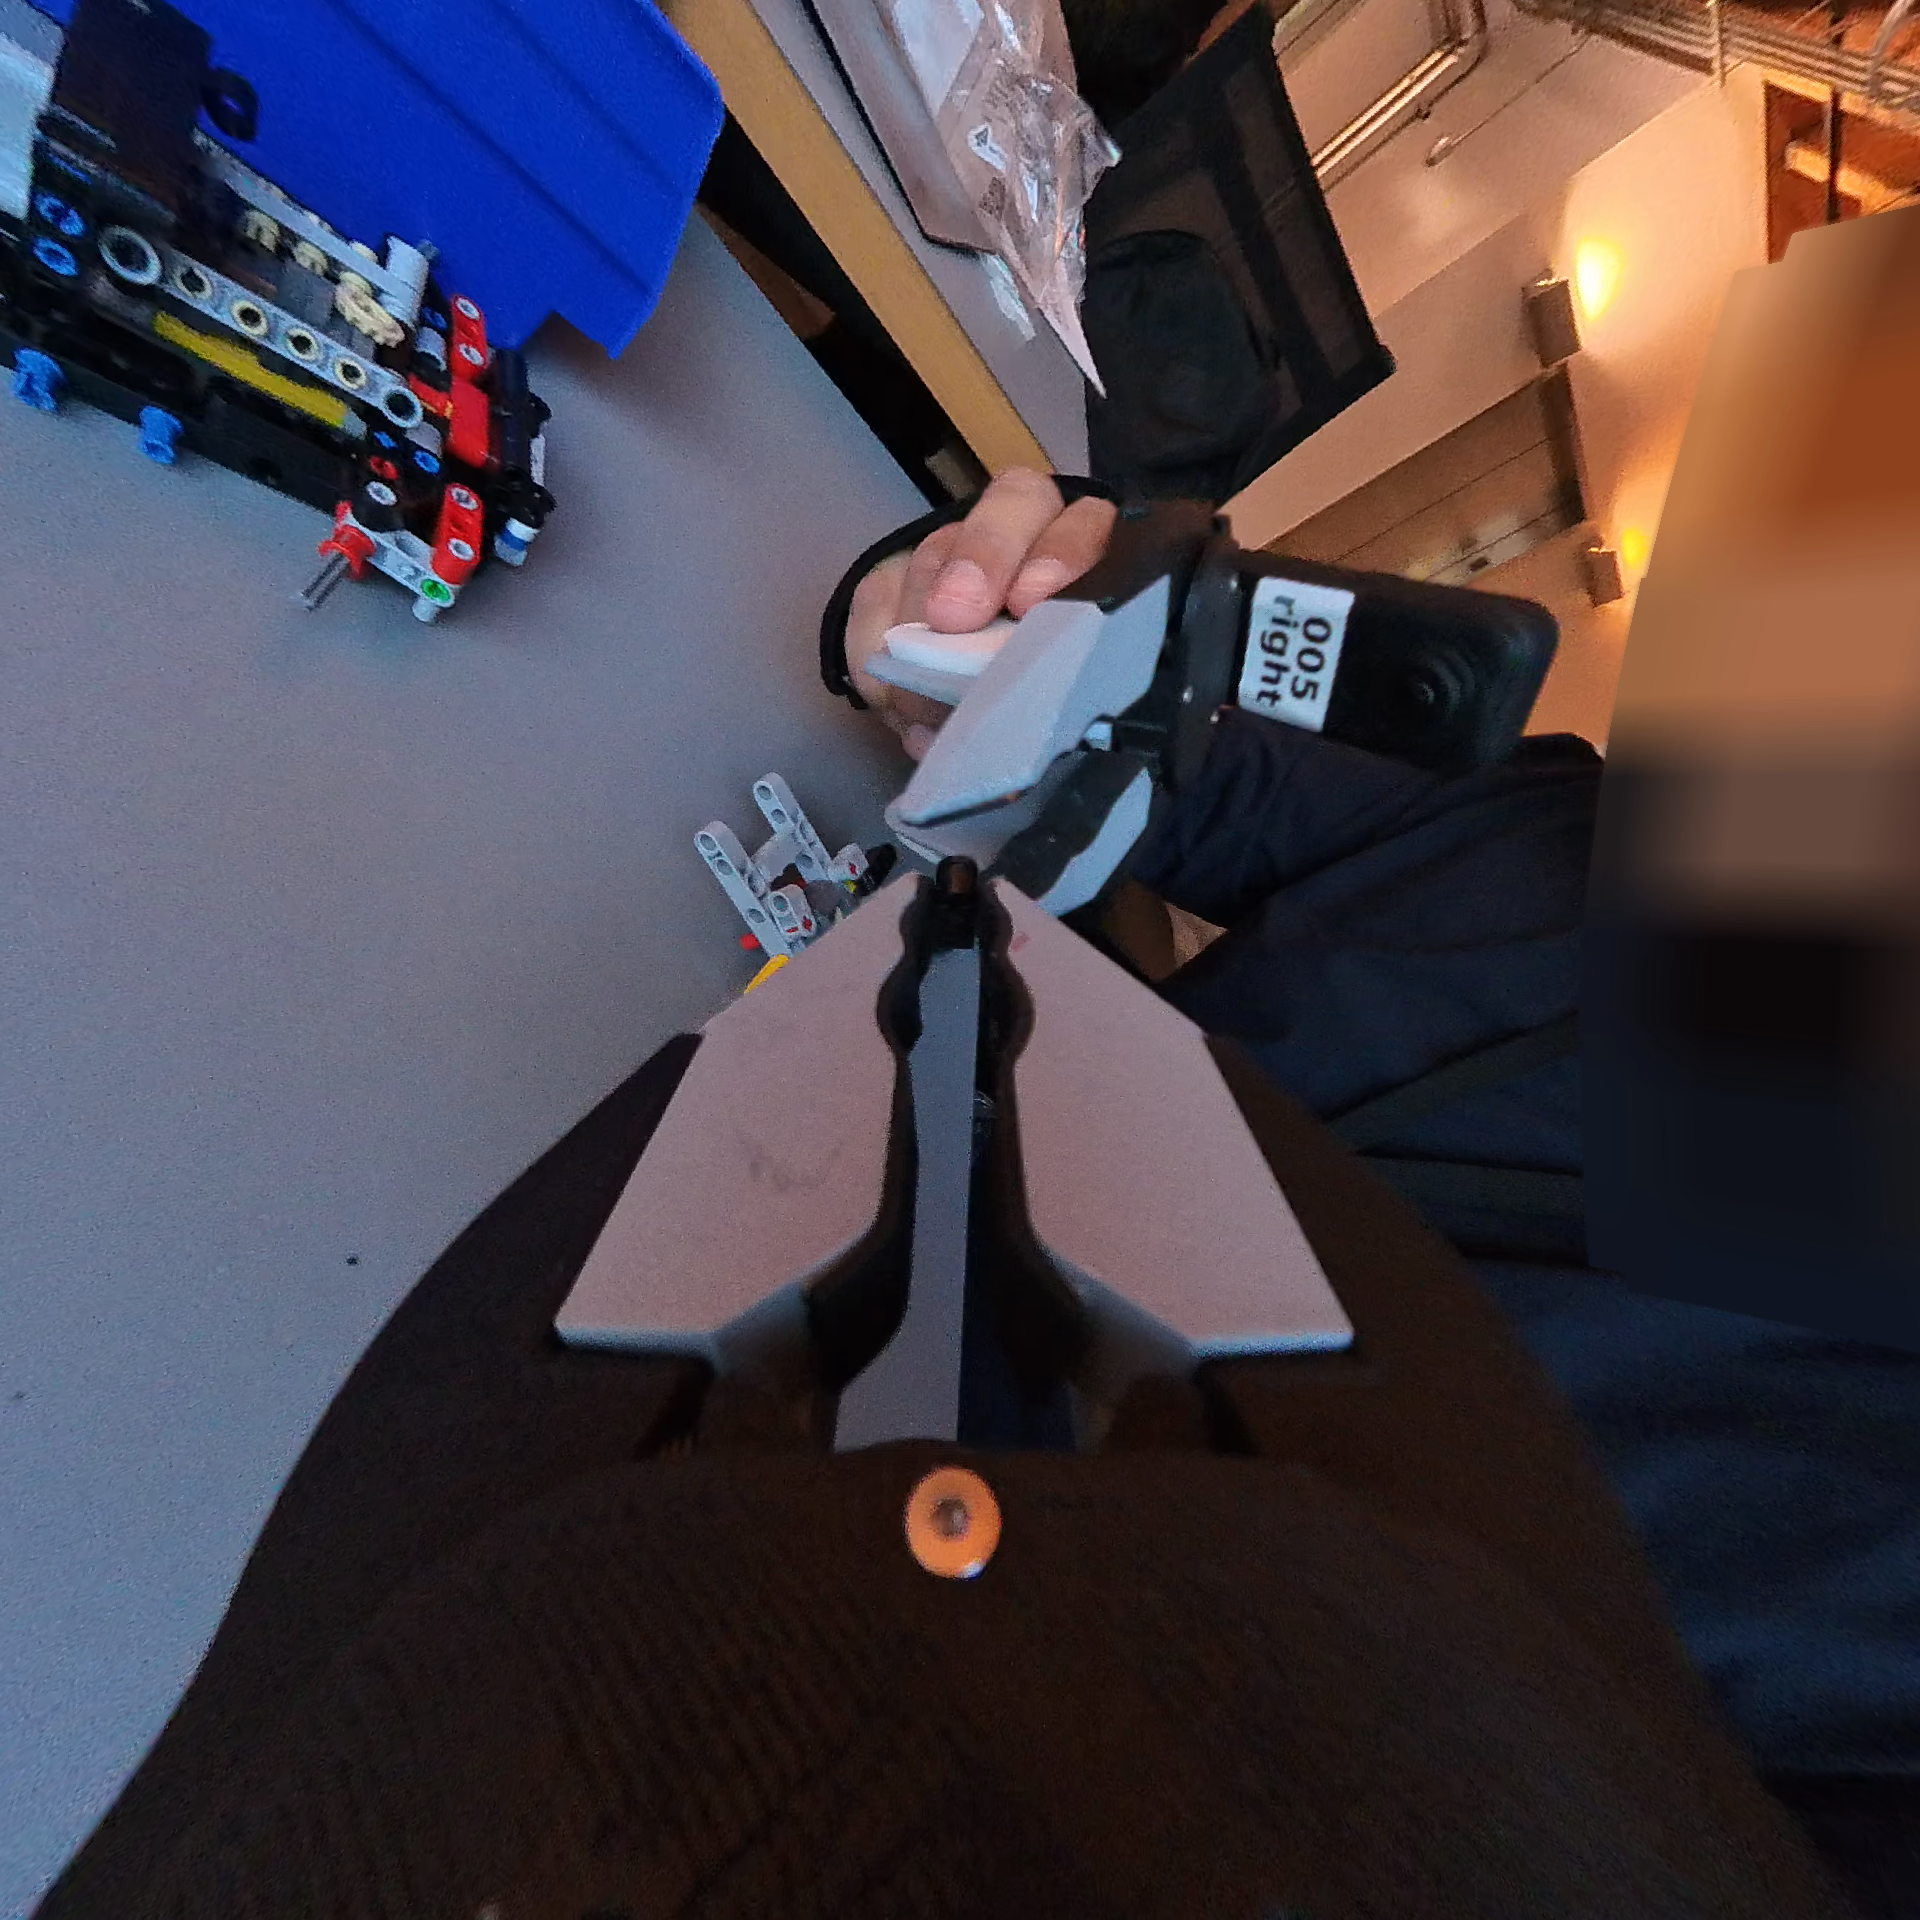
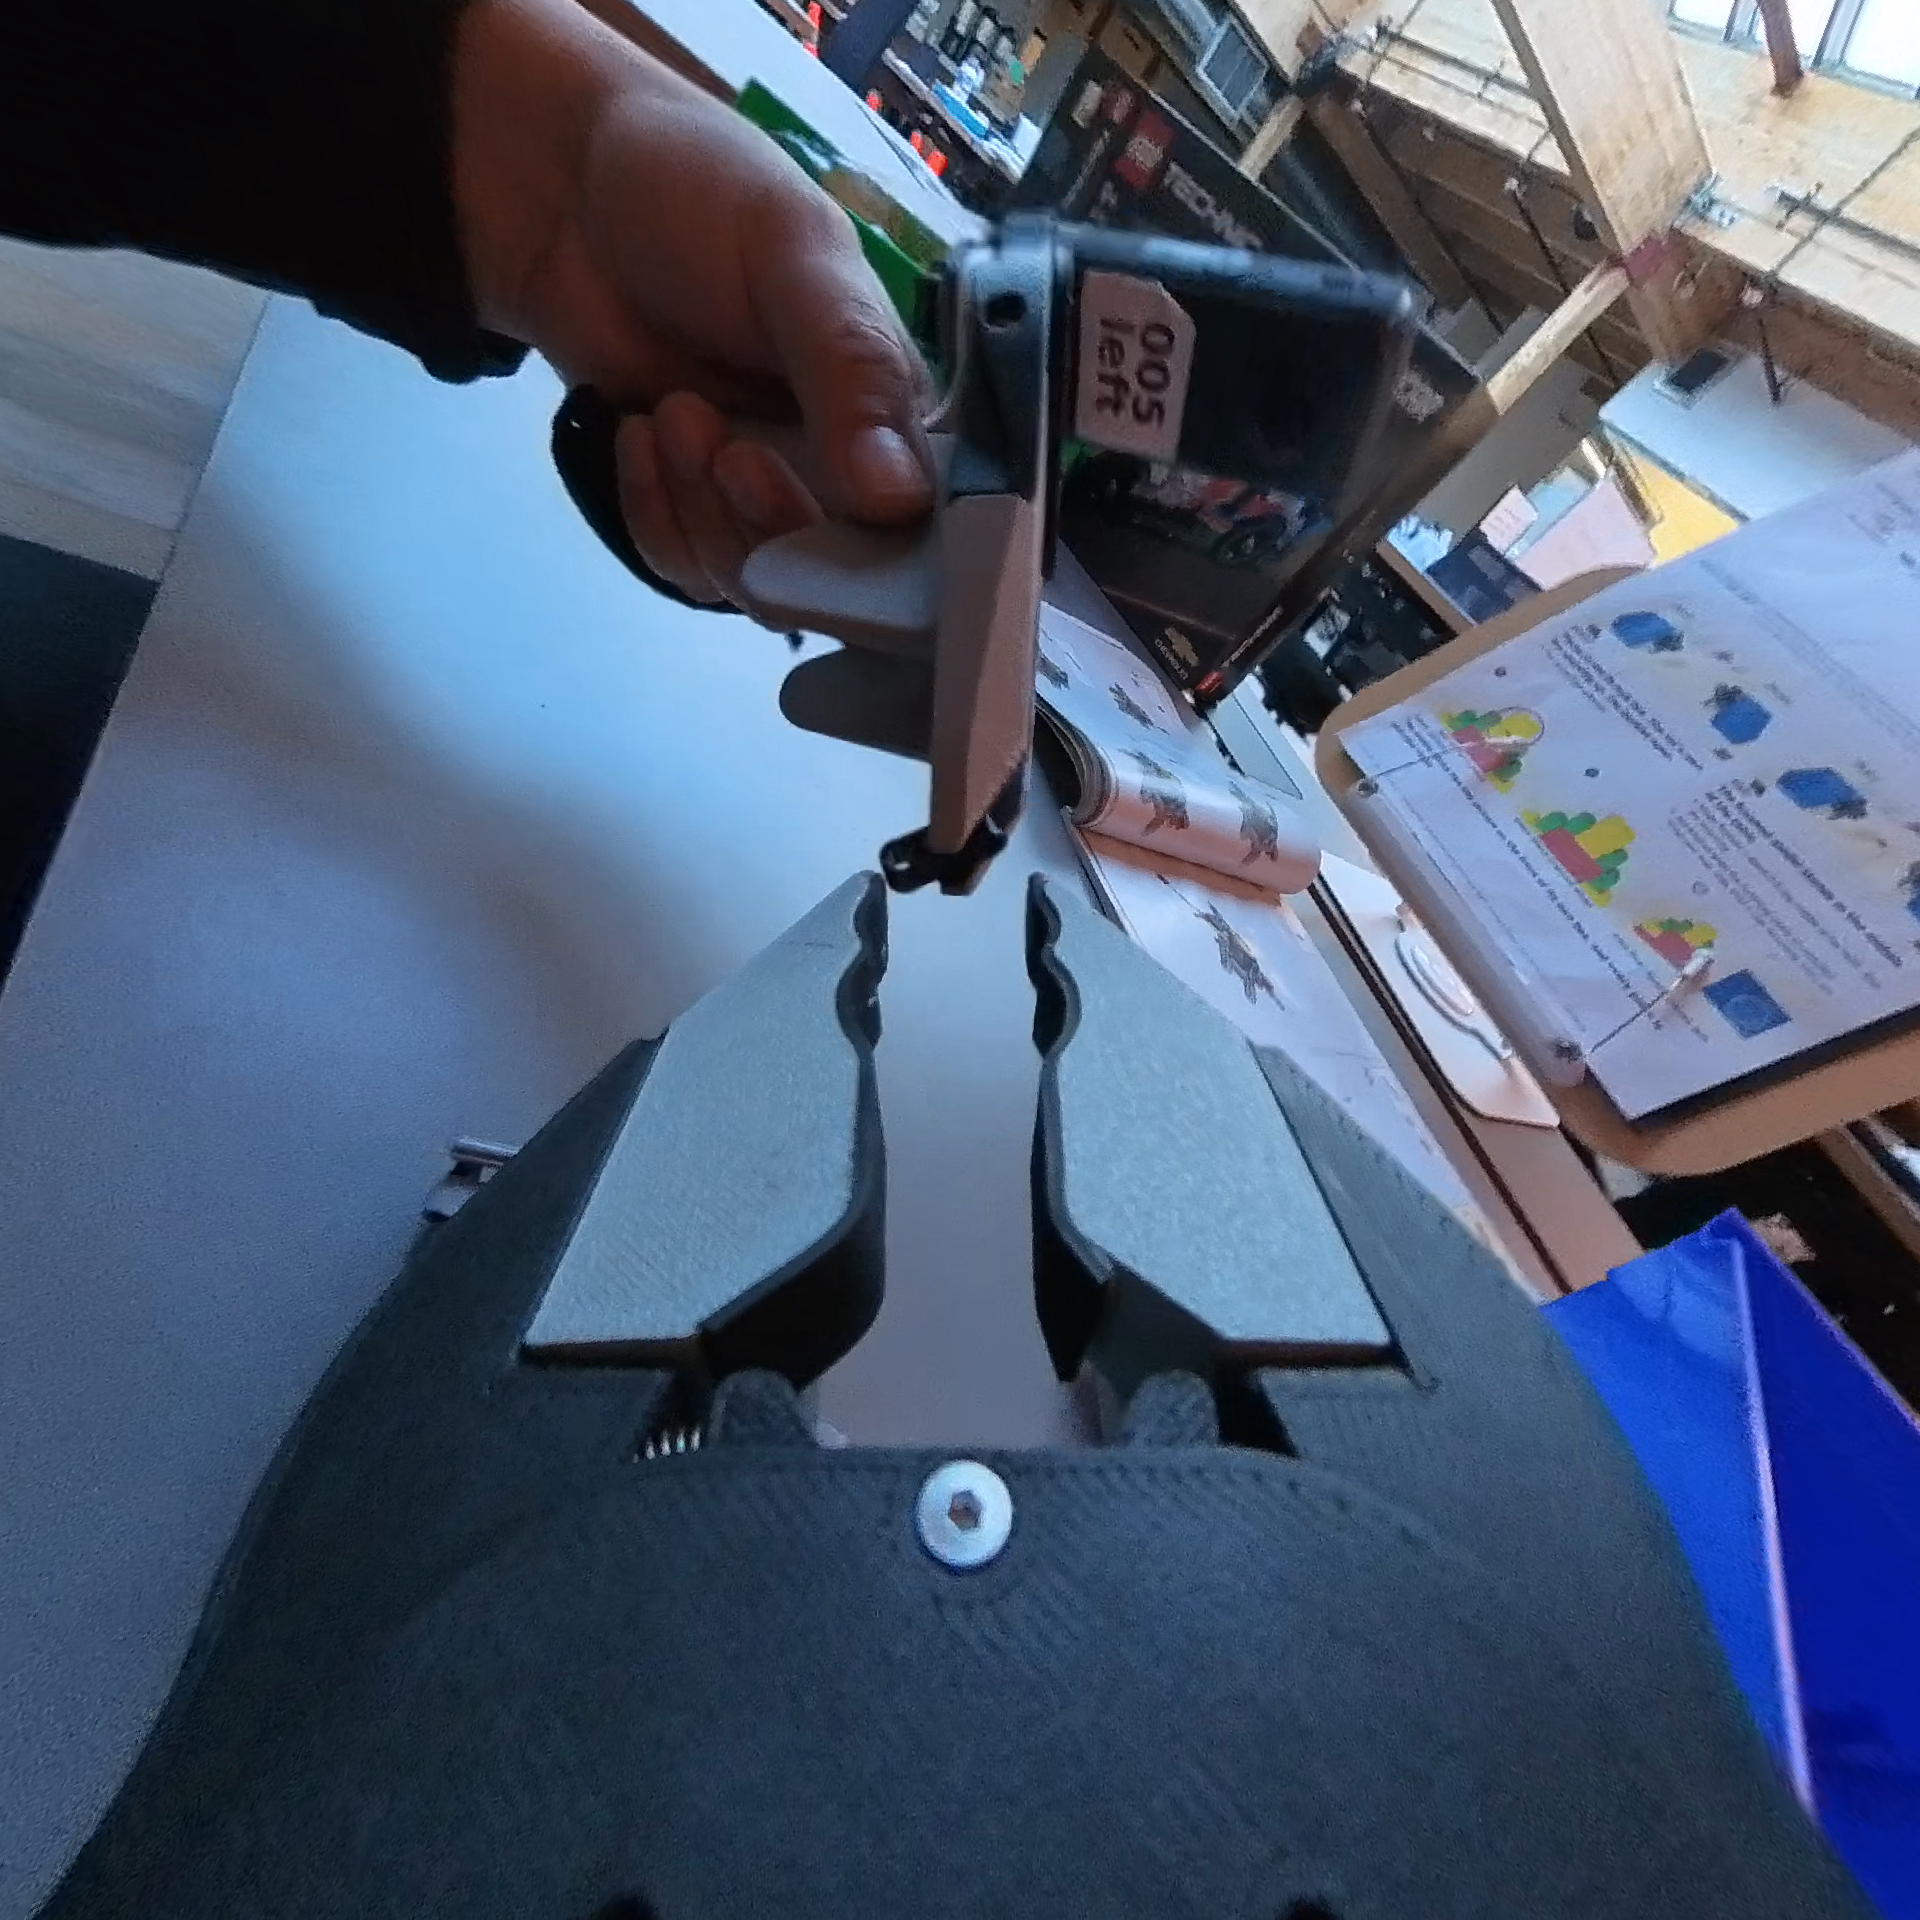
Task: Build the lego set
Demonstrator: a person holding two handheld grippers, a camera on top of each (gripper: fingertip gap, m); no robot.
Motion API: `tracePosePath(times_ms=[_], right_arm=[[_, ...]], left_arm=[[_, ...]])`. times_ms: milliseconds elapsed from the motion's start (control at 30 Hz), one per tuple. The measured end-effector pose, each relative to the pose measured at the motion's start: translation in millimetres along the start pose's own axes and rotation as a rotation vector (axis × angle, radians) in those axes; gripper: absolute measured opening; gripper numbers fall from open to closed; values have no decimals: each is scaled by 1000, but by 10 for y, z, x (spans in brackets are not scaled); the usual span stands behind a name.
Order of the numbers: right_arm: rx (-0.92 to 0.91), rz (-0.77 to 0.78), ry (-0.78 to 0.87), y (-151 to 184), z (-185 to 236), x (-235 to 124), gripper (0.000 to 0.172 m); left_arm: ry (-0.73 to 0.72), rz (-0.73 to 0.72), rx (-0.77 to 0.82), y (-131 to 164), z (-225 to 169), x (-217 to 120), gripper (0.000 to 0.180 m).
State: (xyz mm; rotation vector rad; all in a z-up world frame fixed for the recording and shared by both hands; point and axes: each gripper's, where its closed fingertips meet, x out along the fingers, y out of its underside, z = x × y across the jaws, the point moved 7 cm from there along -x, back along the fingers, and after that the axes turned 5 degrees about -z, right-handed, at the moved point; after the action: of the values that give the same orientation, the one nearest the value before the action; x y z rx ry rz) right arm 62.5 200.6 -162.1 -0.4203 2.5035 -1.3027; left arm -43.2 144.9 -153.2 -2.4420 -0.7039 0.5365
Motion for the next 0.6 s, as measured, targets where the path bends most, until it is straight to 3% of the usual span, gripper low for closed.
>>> tracePosePath(times_ms=[300,367,467,600], right_arm=[[-125,4,35,-54,80,3,22],[-108,36,73,-20,29,18,22],[-56,102,119,74,-67,35,21],[-20,148,173,129,-153,39,21]], left_arm=[[53,-33,-48,26,19,68,5],[-18,-51,-27,18,51,48,6],[-223,-94,20,18,126,-59,26],[-268,-173,59,10,21,-76,27]])
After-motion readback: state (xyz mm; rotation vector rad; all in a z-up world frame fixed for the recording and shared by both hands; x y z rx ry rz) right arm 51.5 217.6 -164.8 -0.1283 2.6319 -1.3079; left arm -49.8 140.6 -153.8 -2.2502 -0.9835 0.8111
